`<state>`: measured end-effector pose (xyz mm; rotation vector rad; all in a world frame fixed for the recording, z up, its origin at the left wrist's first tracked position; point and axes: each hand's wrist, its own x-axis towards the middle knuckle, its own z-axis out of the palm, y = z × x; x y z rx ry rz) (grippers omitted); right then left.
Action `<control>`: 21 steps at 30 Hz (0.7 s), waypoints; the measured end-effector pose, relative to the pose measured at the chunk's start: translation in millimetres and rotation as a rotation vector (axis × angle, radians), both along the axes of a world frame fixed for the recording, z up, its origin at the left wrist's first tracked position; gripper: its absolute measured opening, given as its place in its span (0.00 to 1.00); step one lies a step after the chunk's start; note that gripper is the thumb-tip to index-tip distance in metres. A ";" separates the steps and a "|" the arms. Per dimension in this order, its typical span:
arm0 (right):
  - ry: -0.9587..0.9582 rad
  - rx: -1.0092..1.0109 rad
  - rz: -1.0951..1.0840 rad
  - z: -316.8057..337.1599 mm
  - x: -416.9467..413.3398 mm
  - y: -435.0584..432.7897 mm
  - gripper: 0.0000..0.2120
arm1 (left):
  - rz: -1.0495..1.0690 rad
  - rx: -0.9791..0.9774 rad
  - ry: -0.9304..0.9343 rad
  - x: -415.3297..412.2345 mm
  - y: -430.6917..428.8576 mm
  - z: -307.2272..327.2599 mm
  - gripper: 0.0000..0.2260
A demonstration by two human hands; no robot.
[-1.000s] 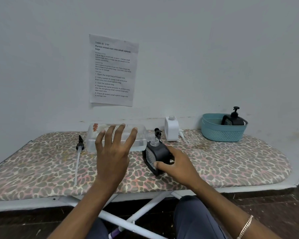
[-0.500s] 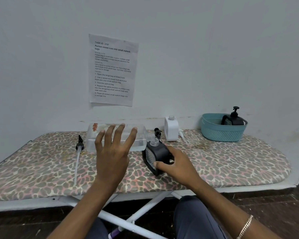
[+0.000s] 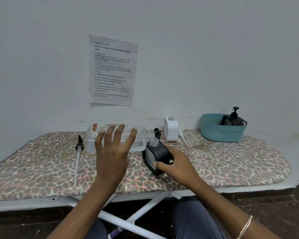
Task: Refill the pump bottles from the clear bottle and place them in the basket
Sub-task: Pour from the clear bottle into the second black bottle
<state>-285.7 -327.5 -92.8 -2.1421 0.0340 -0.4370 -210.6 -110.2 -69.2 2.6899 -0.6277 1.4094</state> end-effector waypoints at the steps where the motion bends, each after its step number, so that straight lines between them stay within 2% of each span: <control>1: 0.001 0.001 0.001 0.2 -0.1 0.1 0.20 | 0.000 0.000 0.001 -0.1 0.1 0.0 0.39; 21: 0.002 0.015 0.004 1.3 -1.3 0.8 0.18 | -0.017 -0.013 -0.005 -0.1 -0.5 -0.2 0.38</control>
